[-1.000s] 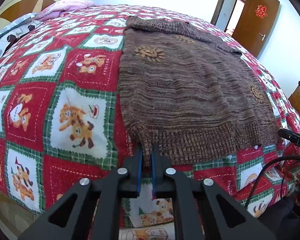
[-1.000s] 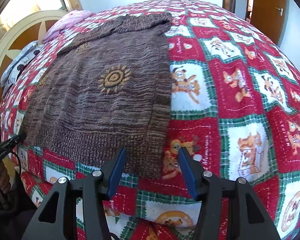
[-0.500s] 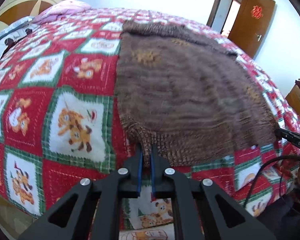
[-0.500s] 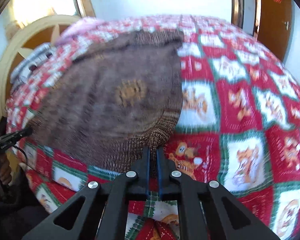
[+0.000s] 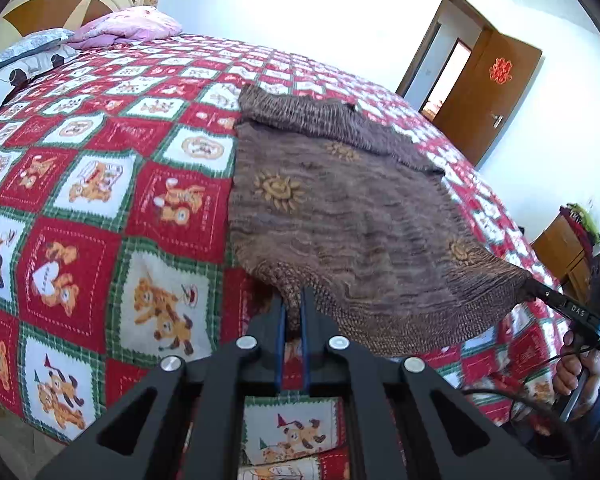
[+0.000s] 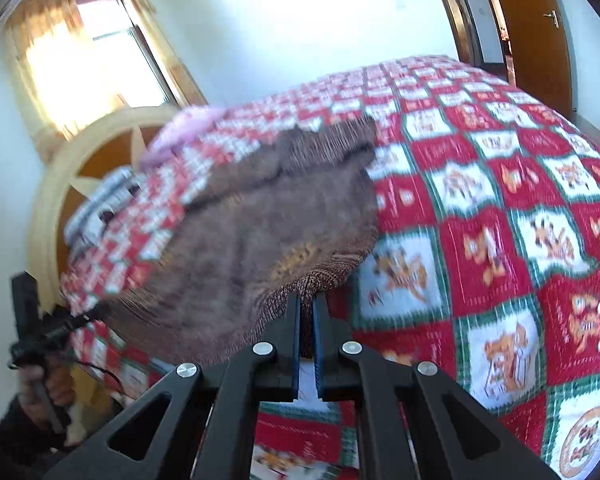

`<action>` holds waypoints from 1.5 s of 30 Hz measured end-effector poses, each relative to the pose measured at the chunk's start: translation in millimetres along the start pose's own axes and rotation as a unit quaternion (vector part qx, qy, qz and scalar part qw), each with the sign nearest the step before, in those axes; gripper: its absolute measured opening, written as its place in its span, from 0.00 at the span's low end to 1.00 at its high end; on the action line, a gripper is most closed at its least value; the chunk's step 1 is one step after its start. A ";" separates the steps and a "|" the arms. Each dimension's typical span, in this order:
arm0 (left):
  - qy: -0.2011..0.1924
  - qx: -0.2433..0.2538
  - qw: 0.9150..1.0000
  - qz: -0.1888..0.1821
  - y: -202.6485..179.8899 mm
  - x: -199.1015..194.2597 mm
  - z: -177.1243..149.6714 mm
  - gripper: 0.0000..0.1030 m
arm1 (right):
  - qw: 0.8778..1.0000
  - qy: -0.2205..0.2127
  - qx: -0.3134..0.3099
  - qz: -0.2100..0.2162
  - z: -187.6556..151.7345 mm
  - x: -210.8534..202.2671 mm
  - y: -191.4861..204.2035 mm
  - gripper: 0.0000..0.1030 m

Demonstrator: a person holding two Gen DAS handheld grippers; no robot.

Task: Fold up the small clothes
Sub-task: 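Close both grippers on the ribbed hem of the brown sweater, then lift the hem and fold it over the body toward the collar with both grippers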

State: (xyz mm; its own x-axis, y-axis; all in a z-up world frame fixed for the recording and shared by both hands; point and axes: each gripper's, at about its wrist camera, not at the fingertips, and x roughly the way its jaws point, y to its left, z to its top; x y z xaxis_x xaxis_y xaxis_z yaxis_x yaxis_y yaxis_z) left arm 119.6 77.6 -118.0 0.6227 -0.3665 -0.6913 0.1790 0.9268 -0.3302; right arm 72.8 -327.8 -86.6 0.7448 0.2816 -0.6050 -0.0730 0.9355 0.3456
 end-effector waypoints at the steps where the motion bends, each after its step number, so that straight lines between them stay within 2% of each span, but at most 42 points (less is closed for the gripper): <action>1: -0.007 0.000 1.000 -0.004 -0.7 -3.8 4.1 0.06 | 1.000 -0.007 0.002 0.004 4.1 -2.3 1.7 0.04; 7: -0.051 0.000 0.999 -0.019 -5.8 -21.6 31.4 0.06 | 0.999 -0.028 0.014 0.018 25.5 -9.8 5.3 0.04; 15: -0.079 -0.019 0.996 -0.026 -1.3 -18.0 60.9 0.06 | 0.999 -0.048 0.006 0.015 52.2 -8.0 8.1 0.04; 22: -0.099 -0.037 0.994 -0.031 3.9 -11.1 90.3 0.06 | 0.998 -0.057 0.012 0.002 83.6 13.5 4.3 0.04; 33: -0.115 -0.055 0.991 -0.036 6.4 17.5 143.6 0.06 | 0.998 -0.067 0.004 -0.012 144.3 53.5 2.8 0.04; 45: -0.112 -0.034 0.993 -0.010 1.8 70.9 210.3 0.06 | 0.997 -0.060 0.006 -0.037 210.3 113.2 -19.0 0.04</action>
State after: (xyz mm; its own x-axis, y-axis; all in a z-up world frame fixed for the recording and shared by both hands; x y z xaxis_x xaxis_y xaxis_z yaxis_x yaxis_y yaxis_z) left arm 324.3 70.4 -32.5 0.7746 -0.3500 -0.5267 0.1456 0.9092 -0.3900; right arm 298.0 -358.5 -10.8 0.8224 0.1843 -0.5383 -0.0086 0.9500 0.3121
